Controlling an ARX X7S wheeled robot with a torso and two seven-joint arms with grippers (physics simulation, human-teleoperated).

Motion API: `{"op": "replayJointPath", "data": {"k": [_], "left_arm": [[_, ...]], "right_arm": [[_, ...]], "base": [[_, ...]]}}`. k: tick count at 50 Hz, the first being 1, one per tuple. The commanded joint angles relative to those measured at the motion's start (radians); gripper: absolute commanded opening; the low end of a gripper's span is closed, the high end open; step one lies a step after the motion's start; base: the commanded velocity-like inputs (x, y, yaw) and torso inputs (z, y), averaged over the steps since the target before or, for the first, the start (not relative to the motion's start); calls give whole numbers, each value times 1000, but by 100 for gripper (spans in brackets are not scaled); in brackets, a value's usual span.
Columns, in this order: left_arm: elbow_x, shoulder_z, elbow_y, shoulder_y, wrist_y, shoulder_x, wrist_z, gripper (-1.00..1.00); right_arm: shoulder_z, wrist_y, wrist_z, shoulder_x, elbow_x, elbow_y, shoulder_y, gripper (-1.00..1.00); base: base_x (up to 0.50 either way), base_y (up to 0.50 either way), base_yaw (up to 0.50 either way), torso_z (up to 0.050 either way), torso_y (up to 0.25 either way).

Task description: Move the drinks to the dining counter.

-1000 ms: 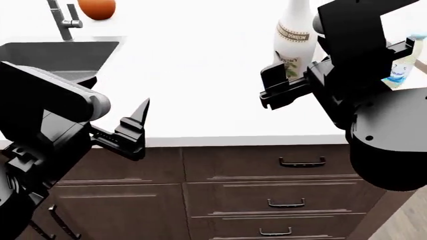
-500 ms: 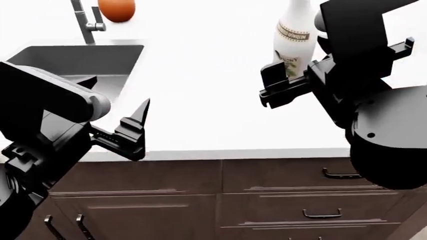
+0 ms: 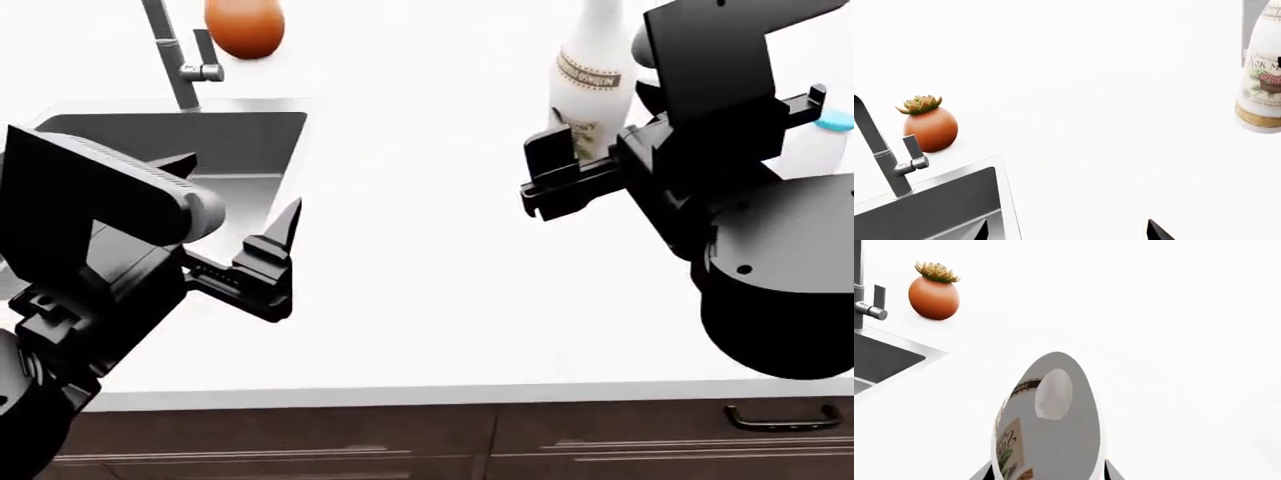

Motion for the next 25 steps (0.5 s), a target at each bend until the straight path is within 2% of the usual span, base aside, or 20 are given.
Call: {"op": "replayJointPath", "data": {"k": [1,8,25], "left_arm": [[7,4,-5,-1,2,3,7,100],[2,1,-3,0,3,-3,5,100],[6,12,-4,-3,-1,5,2,100]], "right_arm": [[12,3,0,-2,-6,15,2,-100],[5,7,-2,-7,-10,19,4,-100],[-2,-22,-22,-1,-37,8,-47,-100]], "base": [[342,418,0,0,0],[302,440,0,0,0],[0,6,0,1,1]]}}
